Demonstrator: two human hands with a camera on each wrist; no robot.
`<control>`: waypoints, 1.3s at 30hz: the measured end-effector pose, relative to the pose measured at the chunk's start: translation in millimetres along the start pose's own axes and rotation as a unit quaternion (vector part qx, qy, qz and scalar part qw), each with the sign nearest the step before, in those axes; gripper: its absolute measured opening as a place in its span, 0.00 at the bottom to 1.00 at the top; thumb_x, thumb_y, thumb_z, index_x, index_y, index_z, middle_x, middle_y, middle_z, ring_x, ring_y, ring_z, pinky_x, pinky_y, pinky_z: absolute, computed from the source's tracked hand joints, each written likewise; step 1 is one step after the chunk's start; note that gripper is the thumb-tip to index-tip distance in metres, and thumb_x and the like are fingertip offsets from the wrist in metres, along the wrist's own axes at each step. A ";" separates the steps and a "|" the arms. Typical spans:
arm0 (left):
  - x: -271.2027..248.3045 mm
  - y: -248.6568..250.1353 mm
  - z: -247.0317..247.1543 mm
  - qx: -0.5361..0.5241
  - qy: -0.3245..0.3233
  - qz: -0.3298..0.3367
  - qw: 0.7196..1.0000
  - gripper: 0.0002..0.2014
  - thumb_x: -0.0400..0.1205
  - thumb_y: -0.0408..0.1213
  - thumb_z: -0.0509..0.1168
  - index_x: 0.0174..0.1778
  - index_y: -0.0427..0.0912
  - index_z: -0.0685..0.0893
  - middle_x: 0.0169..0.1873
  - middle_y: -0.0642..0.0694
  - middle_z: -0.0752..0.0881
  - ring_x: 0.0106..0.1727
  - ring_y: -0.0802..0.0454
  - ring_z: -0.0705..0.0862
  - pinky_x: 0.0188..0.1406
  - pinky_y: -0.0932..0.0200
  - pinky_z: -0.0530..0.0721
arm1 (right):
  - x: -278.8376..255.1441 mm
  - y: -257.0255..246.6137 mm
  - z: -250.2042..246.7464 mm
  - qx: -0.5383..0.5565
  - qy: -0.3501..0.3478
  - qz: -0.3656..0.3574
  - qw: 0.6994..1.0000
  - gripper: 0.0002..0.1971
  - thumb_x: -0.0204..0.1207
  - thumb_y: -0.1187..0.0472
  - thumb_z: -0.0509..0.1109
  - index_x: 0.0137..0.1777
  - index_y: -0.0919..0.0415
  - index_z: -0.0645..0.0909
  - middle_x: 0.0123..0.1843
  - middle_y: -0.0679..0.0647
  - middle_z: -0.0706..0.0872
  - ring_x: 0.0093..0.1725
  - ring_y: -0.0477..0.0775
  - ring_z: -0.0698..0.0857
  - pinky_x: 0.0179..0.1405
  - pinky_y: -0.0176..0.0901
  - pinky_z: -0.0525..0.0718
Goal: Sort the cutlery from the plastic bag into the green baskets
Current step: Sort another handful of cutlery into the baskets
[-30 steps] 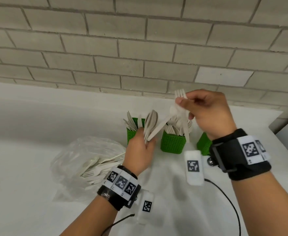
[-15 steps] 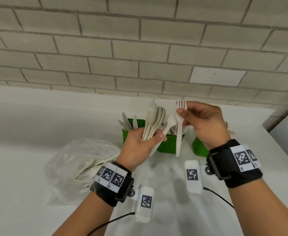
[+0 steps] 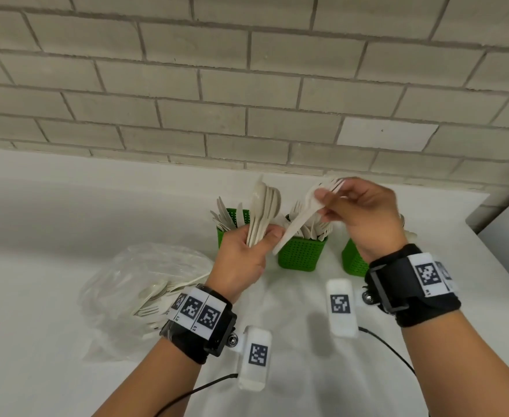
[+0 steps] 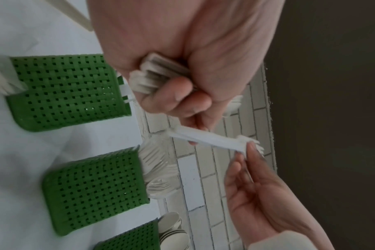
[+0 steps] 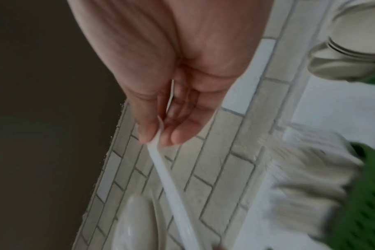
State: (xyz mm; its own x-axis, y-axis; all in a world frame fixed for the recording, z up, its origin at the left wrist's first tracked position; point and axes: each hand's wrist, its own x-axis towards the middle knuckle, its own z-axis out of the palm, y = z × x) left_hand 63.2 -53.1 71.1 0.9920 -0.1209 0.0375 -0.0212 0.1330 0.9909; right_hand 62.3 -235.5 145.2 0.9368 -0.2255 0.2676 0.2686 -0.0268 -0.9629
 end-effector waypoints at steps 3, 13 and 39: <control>3.7 -4.7 -7.6 -0.007 0.037 -0.001 0.999 0.07 0.83 0.39 0.69 0.44 0.38 0.87 0.28 0.46 0.85 0.17 0.56 0.65 0.16 0.66 0.64 | 15.0 -7.6 -16.5 -0.053 0.077 -0.049 0.994 0.06 0.73 0.69 0.77 0.39 0.58 0.85 0.30 0.48 0.89 0.29 0.49 0.87 0.31 0.41 0.87; -1.2 -8.8 2.5 -0.029 -0.001 -0.042 0.999 0.17 0.85 0.51 0.61 0.50 0.39 0.82 0.26 0.50 0.67 0.22 0.57 0.63 0.20 0.61 0.58 | 23.8 53.5 -18.1 -0.374 0.043 -0.063 0.924 0.06 0.80 0.58 0.71 0.52 0.56 0.88 0.41 0.52 0.89 0.42 0.54 0.87 0.46 0.44 0.83; -17.7 -11.3 4.4 0.057 -0.079 -0.030 0.995 0.15 0.81 0.45 0.70 0.57 0.42 0.75 0.35 0.45 0.79 0.28 0.55 0.78 0.24 0.56 0.77 | -4.6 24.7 42.4 -0.233 -0.061 0.004 0.970 0.06 0.72 0.66 0.75 0.47 0.58 0.89 0.39 0.52 0.85 0.32 0.49 0.82 0.38 0.43 0.83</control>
State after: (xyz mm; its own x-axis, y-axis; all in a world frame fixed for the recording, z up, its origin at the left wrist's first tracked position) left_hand 45.3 -56.8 59.9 0.9603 -0.2788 -0.0122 0.0154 0.0092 0.9998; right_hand 74.2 -193.9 121.7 0.9657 -0.1121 0.2341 0.1560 -0.4702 -0.8687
